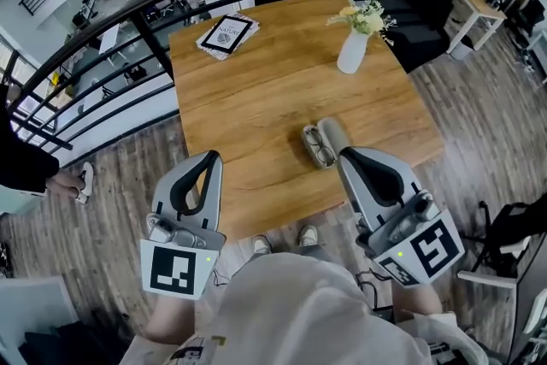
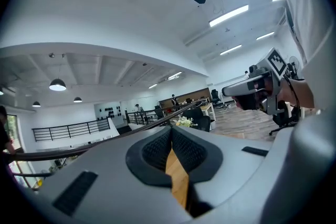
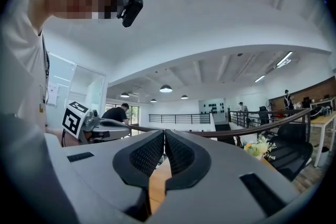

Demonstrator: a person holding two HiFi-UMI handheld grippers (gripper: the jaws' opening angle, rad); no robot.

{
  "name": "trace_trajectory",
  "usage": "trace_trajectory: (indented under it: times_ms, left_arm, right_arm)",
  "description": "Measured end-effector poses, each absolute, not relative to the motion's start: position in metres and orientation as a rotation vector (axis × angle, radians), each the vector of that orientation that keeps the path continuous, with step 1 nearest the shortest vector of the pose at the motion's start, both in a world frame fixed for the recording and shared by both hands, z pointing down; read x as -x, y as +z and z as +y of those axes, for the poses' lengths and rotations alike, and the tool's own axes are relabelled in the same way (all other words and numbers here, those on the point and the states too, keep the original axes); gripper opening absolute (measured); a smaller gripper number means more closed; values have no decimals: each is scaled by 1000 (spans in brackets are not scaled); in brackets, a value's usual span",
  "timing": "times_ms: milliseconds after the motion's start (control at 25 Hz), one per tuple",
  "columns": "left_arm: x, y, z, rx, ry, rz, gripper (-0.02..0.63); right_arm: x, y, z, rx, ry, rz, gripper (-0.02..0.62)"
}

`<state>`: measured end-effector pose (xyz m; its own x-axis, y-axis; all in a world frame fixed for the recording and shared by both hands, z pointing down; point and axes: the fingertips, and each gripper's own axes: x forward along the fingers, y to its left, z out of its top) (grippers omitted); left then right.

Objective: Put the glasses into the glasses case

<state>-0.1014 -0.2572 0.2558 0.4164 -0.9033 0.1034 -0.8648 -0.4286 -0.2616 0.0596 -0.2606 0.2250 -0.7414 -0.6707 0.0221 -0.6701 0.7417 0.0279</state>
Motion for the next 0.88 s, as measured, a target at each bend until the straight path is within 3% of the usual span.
trace_trajectory:
  times_ms: [880]
  left_arm:
    - [104, 277, -255, 2545, -396, 1593, 17]
  right_arm:
    - [-55, 257, -271, -1071, 60, -2855, 26]
